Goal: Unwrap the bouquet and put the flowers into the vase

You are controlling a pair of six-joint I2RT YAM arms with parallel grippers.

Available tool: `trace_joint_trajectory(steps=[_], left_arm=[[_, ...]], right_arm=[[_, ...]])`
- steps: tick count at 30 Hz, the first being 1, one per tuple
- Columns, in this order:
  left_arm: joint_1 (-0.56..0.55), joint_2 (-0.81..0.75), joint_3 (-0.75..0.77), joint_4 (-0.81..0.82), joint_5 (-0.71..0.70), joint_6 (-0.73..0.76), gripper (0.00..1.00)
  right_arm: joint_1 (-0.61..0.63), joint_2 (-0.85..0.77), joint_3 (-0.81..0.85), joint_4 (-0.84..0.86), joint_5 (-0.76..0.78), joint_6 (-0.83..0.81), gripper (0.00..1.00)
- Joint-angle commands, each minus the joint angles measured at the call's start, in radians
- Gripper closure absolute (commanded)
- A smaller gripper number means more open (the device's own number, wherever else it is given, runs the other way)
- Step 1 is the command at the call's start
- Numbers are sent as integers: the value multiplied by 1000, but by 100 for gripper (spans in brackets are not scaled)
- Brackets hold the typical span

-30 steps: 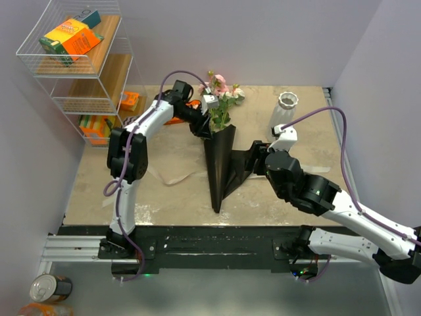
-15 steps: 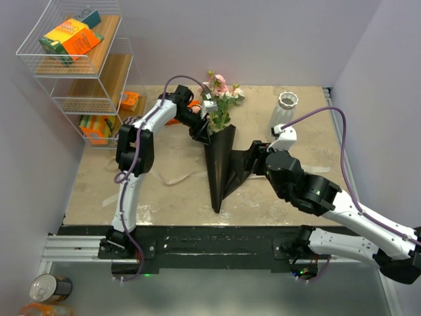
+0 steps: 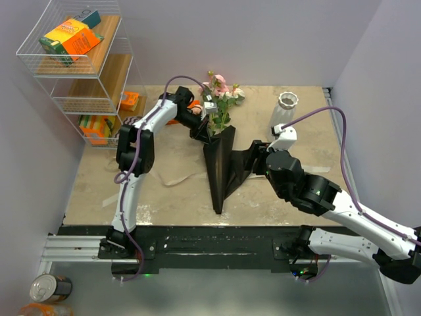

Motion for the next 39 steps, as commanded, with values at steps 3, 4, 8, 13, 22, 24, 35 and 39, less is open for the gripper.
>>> trace_joint_trajectory(steps=[3,4,8,13,22,24,35,39], left_arm=[[-5,-32,92,-20,21,-32,100],[-6,-44,135,-26,22,-44,100],[-29,-123,185,-8,0,-150,100],[-90,-240,134,26,-51,-237,100],[-124,-257,97,71,-249,-408,28],[-115,-286,19,103,-255,-402,26],[81,-230,-115,189,66,-271,20],[123,-231,-102,138,102,-187,19]], right_arm=[[-1,-24,-5,27,-5,12,36],[-1,-24,-6,30,-7,12,36],[0,-26,-11,38,-10,12,36],[-1,-40,-13,35,-10,12,36],[-1,-56,-25,25,-10,19,35],[-1,-61,-25,25,-10,19,34],[-1,-61,-26,21,-13,6,34],[0,-50,-28,25,-14,-2,34]])
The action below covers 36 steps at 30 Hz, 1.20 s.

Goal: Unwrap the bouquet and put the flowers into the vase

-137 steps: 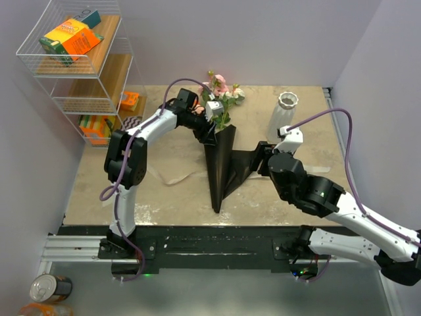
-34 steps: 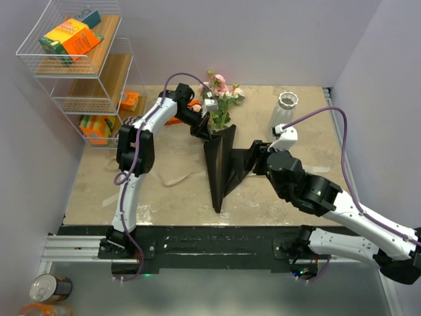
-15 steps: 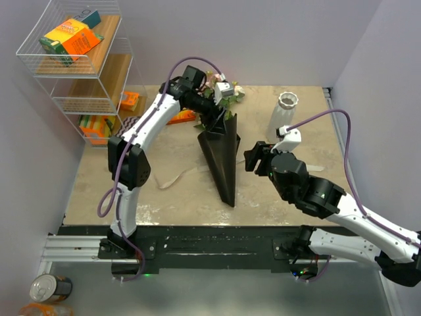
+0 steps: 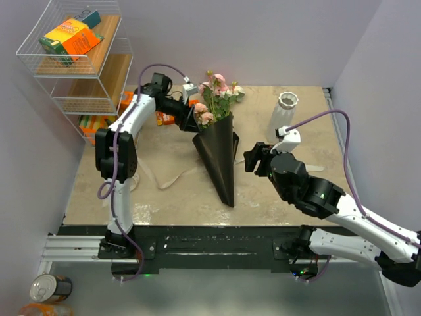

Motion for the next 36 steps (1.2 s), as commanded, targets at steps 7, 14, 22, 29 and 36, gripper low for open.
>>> trace_joint_trajectory(steps=[7,14,22,29,36], left_arm=[[35,-63,-95,1,122,162,19],[33,38,-112,-99,156,313,24],[33,55,-138,-82,110,342,32],[24,49,-133,-119,113,370,69],[-16,15,-60,-148,110,318,100]], right_arm=[[-1,17,5,35,-20,-15,34],[-1,16,6,29,-17,-20,34],[-1,20,21,26,-18,-21,34],[-1,16,24,26,-18,-20,34],[-1,4,9,26,-20,-6,34]])
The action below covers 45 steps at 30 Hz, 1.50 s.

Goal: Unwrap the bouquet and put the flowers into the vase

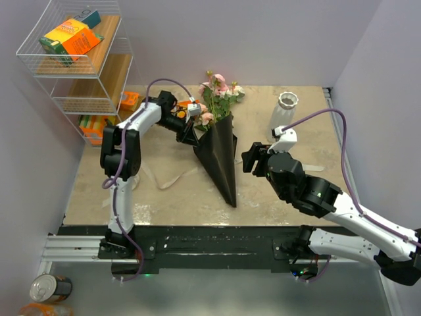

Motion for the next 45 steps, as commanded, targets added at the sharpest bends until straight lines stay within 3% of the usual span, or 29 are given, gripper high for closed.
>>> trace_joint_trajectory(steps=[1,7,11,14,15,16,18,19,21,25,33,39,45], left_arm=[[-34,-41,130,-54,22,-22,100],[-46,-95,308,-94,47,-132,100],[-77,-164,338,-33,33,-266,98],[-132,-213,295,0,-59,-326,77],[-152,-217,284,-5,-126,-330,63],[-184,-225,264,-11,-148,-329,43],[-196,-228,229,-16,-157,-339,36],[-195,-230,218,-8,-153,-352,28],[-193,-231,195,-8,-189,-355,23],[-147,-251,146,42,-197,-327,21],[37,-260,109,111,115,-223,18],[49,-208,-9,168,152,-140,18],[43,-89,31,41,162,-1,19]], right_arm=[[-1,-22,8,19,-2,2,34],[-1,-40,8,14,1,3,34],[0,-49,4,17,1,6,34],[-1,-57,-2,17,4,8,34],[-1,-60,-2,17,4,9,34],[-1,-63,-4,16,4,9,34],[-1,-66,-8,16,6,11,33],[0,-69,-10,17,7,12,33],[-1,-72,-13,16,9,13,33],[-1,-85,-19,13,9,12,32],[-1,-88,-28,16,7,8,32],[0,-85,-33,22,1,5,32],[-1,-83,-36,23,0,5,32]])
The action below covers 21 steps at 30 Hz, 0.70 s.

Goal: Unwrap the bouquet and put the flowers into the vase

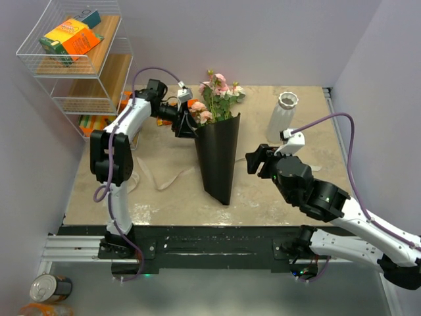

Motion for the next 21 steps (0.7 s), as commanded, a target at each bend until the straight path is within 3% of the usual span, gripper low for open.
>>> trace_joint_trajectory(steps=[1,7,11,18,20,21], left_arm=[[-5,68,29,-76,46,133,19],[-10,86,19,-54,20,124,27],[-22,80,29,-77,11,140,53],[-56,51,55,-109,-3,155,80],[-65,52,100,-154,-12,161,95],[-65,54,118,-168,-17,163,96]], right_arm=[[0,-7,-11,23,-1,0,32],[0,5,-2,31,-4,-3,32],[-1,12,1,37,-7,-3,32],[0,16,12,37,-10,-5,33],[-1,16,16,32,-10,-5,33],[-1,11,16,31,-10,-5,33]])
